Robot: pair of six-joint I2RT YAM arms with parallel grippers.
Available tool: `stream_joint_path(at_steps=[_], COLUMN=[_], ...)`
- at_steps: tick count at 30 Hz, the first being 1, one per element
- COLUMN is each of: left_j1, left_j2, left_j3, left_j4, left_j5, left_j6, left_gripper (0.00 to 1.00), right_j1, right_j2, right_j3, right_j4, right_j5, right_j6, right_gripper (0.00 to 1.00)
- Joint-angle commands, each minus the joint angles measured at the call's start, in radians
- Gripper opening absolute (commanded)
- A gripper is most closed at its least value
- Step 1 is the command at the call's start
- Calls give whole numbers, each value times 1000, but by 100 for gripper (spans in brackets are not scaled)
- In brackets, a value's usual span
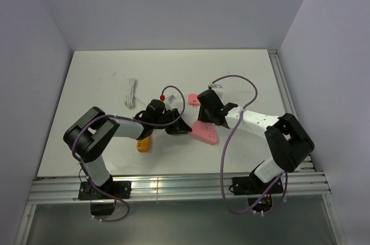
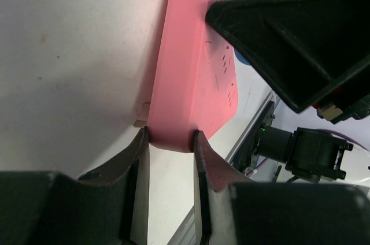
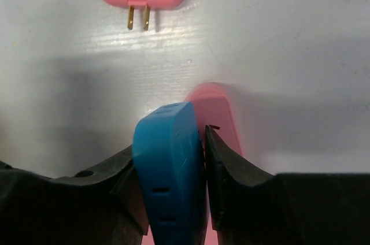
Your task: Insert the plug
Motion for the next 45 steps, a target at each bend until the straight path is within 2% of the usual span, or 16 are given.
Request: stream_joint_path(at_steps=[1,7,21,29,32,37,40,45], left_j1=[-42,-44,-42,-42,-42,-44,-42,-42], left_j2=[0,15,9,0,4,4,8,8], left_j3=[-22,-21,-45,-47,-48,-48,-47,-47], left_j4=[-43,-26,-9,-13,-6,-6,-6,-11], left_j5=[53,59,59,49,54,54,54,54], left_j6=[85,76,68,65,64,65,65,67], left_gripper=[0,0,0,0,0,0,0,0], right_j1=[40,25,-59,-93,-99,-104,-108,-131], right_j2=[31,-23,-138,-173,-167,-158,-146,-80], right_j3=[-12,0,-11,-18,-17,-9,-11,-23], right_j4=[-174,-203,-274,-295,-297,-306,-311,-299], right_j5=[-163,-176,-179,-199,-207,-209,-212,-245], right_j6=[26,21,-29,-36,-40,-45,-46,-48], right_gripper=[45,51,47,33,22,16,1,0])
